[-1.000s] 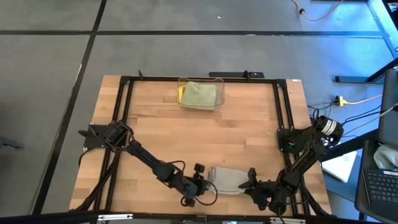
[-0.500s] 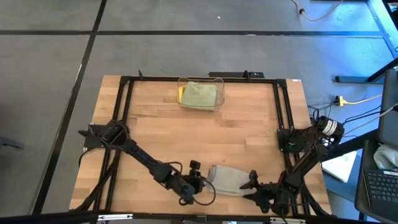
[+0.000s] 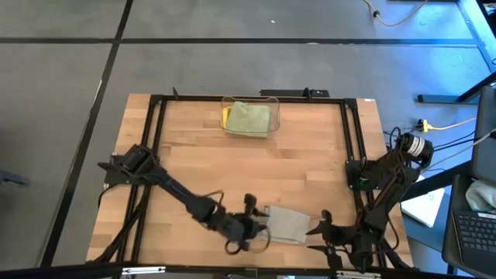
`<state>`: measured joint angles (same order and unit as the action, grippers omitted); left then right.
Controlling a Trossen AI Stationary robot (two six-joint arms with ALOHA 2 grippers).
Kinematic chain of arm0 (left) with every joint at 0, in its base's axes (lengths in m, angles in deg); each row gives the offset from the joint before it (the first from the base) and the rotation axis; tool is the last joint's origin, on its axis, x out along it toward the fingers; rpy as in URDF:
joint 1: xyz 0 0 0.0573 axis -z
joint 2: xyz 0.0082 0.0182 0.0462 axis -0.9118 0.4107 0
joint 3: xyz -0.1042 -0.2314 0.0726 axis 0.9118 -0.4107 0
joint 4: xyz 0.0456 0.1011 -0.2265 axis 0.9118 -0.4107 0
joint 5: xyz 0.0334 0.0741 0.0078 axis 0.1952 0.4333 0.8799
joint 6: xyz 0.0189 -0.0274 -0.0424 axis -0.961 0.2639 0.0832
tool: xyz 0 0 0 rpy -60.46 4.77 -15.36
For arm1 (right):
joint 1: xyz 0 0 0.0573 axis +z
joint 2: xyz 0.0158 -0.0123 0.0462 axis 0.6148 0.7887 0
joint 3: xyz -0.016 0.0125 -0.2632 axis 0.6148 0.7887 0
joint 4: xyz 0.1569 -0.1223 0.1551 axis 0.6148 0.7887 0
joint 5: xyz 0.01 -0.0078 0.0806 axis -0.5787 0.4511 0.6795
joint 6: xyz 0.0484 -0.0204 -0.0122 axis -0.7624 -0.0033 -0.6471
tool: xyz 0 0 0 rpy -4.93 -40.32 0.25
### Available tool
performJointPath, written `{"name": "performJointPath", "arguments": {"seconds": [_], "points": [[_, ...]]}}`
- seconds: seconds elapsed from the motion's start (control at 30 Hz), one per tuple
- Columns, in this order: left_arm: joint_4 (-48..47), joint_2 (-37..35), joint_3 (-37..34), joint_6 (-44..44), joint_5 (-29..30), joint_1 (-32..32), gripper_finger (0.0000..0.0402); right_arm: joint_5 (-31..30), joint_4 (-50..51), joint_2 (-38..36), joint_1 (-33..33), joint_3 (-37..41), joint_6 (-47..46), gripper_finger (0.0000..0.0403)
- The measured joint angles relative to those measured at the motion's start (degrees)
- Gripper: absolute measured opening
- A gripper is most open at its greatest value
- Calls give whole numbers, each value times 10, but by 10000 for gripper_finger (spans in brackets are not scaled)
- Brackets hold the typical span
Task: Fold microfiber towels
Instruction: Put the gray microfiber cloth into the transparent bin
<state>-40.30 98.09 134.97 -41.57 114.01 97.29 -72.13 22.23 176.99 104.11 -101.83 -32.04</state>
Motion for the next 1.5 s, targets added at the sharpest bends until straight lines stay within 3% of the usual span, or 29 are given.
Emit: {"name": "performJointPath", "arguments": {"seconds": [0.07, 0.13, 0.3, 0.4, 0.53, 0.7, 0.97, 1.1, 1.23, 1.5], "points": [[56, -1, 4, 64, -40, -22, 174, -1, 17, -10, 1, 0, -80, 210], [86, -2, 4, 126, -117, -48, 180, 0, 36, -22, 1, 0, -138, 210], [53, -1, 3, 240, -367, -116, 180, 68, 125, -76, -32, 0, -165, 221], [52, -1, 3, 255, -436, -143, 180, 132, 200, -128, -80, 0, -153, 238], [75, -1, 3, 240, -427, -147, 180, 177, 266, -199, -145, 0, -84, 256], [75, -1, -3, 207, -320, -117, 180, 281, 297, -266, -264, 14, 13, 261], [184, -1, -63, 192, -230, -65, 180, 601, 184, -257, -511, 109, 128, 262], [237, -1, -105, 194, -204, -55, 180, 733, 84, -227, -594, 164, 140, 262], [256, -1, -129, 207, -198, -58, 180, 810, -52, -188, -607, 208, 105, 262], [259, -1, -132, 209, -201, -65, 179, 811, -133, -62, -553, 201, 96, 262]]}}
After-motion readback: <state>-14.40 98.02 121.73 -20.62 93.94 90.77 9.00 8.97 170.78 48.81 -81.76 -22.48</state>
